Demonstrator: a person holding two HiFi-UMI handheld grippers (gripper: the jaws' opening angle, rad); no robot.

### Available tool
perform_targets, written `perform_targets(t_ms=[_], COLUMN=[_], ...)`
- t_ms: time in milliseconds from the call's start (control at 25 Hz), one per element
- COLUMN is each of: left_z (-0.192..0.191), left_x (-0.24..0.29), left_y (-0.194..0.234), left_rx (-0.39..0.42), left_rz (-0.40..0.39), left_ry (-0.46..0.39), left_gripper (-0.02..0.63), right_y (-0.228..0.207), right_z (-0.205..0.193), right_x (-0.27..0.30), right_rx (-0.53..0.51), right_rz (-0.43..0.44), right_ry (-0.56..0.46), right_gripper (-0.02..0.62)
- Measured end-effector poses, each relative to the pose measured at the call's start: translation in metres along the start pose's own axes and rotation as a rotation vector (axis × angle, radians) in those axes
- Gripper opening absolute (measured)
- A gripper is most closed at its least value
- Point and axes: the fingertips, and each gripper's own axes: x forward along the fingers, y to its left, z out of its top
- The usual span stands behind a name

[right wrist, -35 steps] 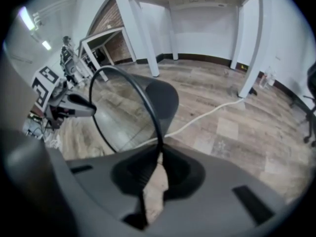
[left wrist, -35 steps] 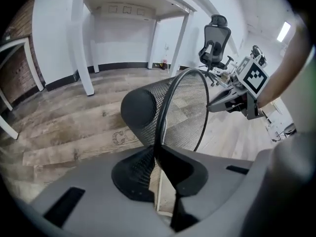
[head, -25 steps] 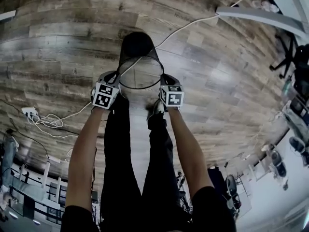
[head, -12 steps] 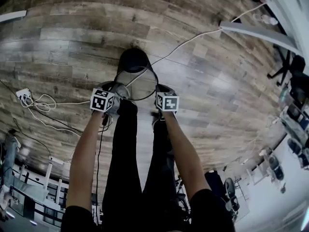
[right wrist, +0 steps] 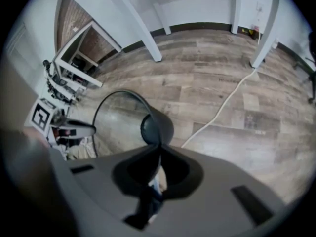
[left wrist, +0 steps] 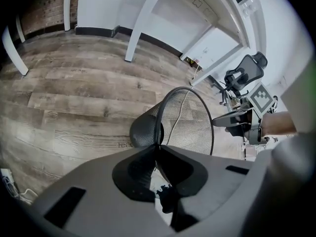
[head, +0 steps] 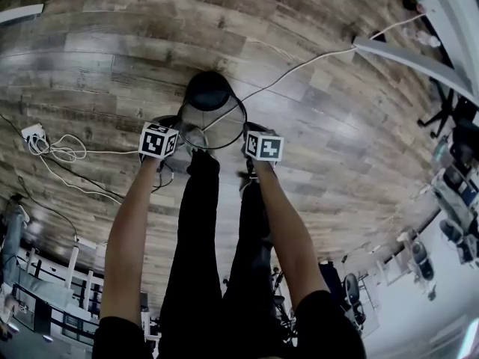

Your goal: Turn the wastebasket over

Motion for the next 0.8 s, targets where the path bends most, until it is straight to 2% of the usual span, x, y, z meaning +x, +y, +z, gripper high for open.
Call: perform_targets(t_ms=[200, 400, 520, 640, 800], left_z=[0.004, 0.015, 0.021, 0.025, 0.026], left_x=[0.005, 0.007, 0.009, 0.01, 0.011], left_y=[0.007, 0.014, 0.021, 0.028, 0.034], left_rx=[0.011, -0.019, -0.05, -0.048, -0.064], left_rz=[0.02, 0.019, 0.043, 0.08, 0.082], left_ry=[-0.015, -0.053, -0.068, -0.075, -0.08], left_gripper=[0.06, 0.06, 0.06, 0.06, 0.06], right_y=[0.0, 0.0, 0.003, 0.007, 0.01], right_z=[0.003, 0.018, 0.028, 0.039, 0.044], right_x=[0.006, 0.008, 0.01, 0.011, 0.012], right_rx=[0.005, 0.013, 0.013, 0.014, 0.027], right_rz=[-0.013, -0.011, -0.003, -0.001, 0.0], right_ry=[-0.015, -0.073, -0.102, -0.119, -0.13], right_gripper=[0.039, 0.04, 0.04, 0.04, 0.04])
